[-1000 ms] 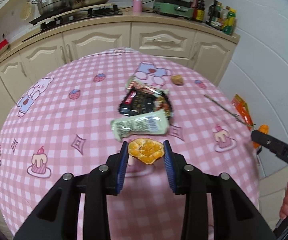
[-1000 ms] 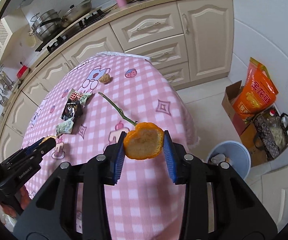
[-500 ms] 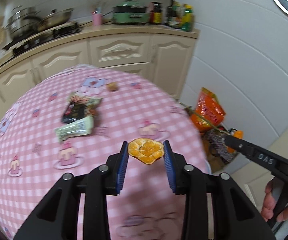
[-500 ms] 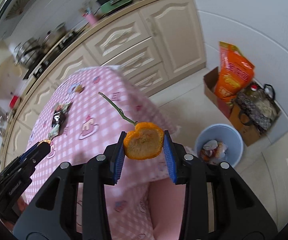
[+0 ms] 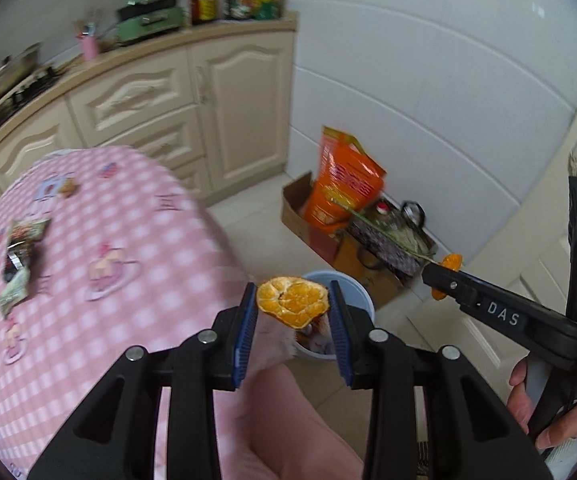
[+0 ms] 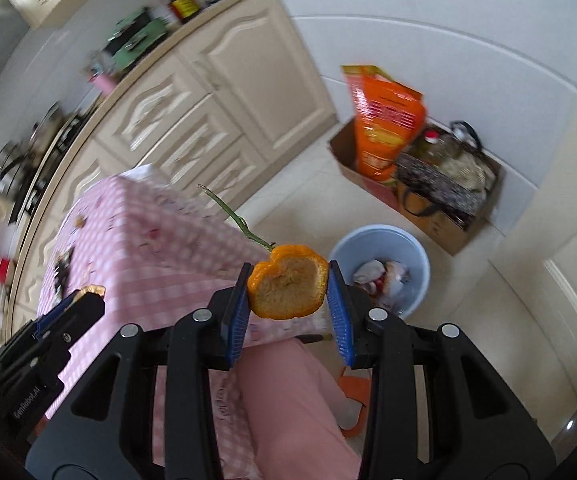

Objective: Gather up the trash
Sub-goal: 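Carry the orange peel with the right tool toward the blue bin, then open the right tool to drop the orange peel into the bin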

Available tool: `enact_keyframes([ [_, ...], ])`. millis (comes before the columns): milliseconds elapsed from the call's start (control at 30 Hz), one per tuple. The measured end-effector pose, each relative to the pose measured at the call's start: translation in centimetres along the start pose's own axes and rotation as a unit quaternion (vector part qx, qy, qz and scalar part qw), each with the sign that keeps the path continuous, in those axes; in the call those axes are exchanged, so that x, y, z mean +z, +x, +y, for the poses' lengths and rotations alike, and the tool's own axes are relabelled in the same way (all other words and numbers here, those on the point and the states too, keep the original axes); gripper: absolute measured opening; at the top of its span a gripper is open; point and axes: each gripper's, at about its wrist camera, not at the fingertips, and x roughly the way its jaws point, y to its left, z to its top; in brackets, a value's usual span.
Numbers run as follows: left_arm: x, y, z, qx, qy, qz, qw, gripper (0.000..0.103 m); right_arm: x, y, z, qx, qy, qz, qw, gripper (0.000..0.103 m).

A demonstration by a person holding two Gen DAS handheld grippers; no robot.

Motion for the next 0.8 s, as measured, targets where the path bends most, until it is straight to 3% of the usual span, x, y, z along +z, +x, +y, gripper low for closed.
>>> enact_keyframes([
  [300, 0.6, 6.5, -5.8, -0.007, 0.036, 0.061, 0.9975, 0.034, 0.4, 0.1, -5.5, -0.027, 0.049, 0.003, 0.998, 0.036],
  [700, 2.6, 14.1, -8.9, -0.007, 0.031, 0.123, 0.9918, 0.035, 2.7, 2.6, -9.1, -0.052, 0.065, 0.025, 0.996, 0.036],
  [733, 2.8, 14.5, -8.9, -0.003, 0.032, 0.128, 0.9912, 0.037, 2.8, 2.9, -9.4, -0.053, 0.067, 0.028, 0.996, 0.036],
  [800, 3.3, 16.0, -8.9, 0.019, 0.032, 0.152, 0.9876, 0.056, 2.9, 3.6, -9.8, -0.056, 0.071, 0.036, 0.995, 0.036],
])
